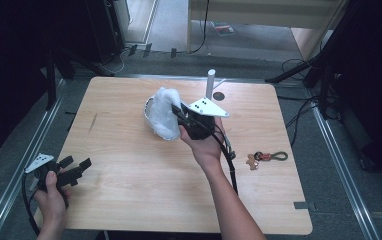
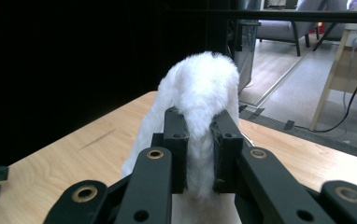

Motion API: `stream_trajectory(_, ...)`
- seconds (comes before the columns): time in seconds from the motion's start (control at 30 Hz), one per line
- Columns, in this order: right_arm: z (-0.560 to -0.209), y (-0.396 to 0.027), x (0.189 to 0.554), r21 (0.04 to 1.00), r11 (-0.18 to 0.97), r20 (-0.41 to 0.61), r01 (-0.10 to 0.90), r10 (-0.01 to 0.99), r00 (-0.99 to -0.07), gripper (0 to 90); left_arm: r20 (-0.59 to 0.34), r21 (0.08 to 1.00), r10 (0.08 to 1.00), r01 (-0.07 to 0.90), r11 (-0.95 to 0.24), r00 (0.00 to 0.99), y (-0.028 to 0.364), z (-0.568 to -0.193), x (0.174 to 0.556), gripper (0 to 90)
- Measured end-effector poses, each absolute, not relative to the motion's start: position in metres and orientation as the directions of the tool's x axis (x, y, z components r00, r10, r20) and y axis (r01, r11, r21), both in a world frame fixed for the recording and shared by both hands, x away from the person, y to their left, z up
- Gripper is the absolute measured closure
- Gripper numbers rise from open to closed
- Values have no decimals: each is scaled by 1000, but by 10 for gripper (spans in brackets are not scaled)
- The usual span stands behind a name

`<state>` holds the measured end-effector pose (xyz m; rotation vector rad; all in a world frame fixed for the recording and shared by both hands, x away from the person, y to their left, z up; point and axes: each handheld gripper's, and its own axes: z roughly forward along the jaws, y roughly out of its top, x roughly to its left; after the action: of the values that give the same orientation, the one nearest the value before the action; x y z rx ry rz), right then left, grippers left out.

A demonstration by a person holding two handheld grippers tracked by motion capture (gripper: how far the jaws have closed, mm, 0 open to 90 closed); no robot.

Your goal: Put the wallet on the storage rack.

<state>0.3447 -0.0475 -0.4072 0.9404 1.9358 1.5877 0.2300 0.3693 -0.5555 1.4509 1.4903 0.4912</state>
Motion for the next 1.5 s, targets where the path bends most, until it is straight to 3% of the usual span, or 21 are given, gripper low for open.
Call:
stream_trajectory(0.73,-428,-26,386,970,186,-47,154,773,-633,798,-354,817,919,534,215,171,370,-556,230,153)
stream_trajectory(1.1,-435,-12,388,944,323,-212,64,744,-633,792,-354,817,920,535,215,170,370,-556,230,154)
stream_trajectory(1.3,-438,-7,391,952,295,-172,86,743,-647,775,-355,817,919,535,216,170,370,-556,230,154)
stream_trajectory(1.5,-438,-12,394,972,170,-13,162,729,-684,677,-357,817,918,535,217,172,370,-556,230,154)
